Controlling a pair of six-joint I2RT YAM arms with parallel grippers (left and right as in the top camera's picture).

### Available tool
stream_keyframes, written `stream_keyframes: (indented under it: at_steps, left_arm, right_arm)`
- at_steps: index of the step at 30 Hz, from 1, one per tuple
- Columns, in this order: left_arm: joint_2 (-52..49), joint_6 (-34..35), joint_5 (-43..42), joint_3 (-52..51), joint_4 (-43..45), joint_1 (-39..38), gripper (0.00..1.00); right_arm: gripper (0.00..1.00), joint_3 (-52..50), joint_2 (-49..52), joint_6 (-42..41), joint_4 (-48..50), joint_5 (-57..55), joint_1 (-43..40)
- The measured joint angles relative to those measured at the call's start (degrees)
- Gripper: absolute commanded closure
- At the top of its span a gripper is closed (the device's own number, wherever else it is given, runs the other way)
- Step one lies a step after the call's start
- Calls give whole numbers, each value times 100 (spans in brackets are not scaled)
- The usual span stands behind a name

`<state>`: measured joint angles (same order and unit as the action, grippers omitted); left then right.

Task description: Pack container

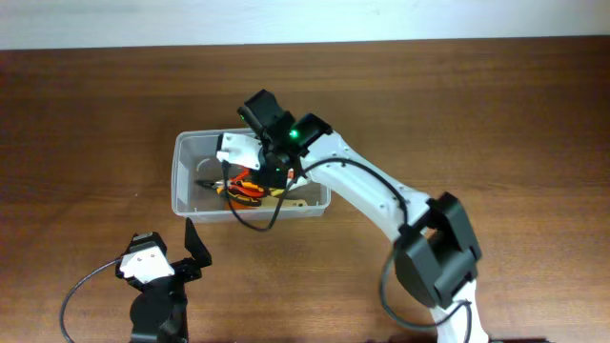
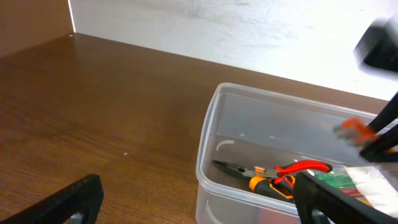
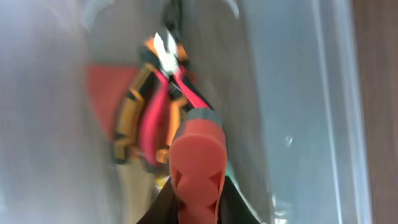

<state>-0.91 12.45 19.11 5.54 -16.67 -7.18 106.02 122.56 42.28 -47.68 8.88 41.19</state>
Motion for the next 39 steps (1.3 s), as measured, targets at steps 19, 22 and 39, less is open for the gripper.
stream_keyframes:
  at_steps: [19, 22, 39]
  left_arm:
    - [0, 0, 0, 0, 0, 0, 1]
    - [0, 0, 0, 0, 2, 0, 1]
    - [0, 0, 0, 0, 2, 0, 1]
  right_arm:
    - [2, 1685, -326, -2398, -1338, -199, -323]
    - [2, 2295, -772, -2820, -1742, 385, -323]
    - [2, 2876, -2063, -3995, -2599, 1580, -942]
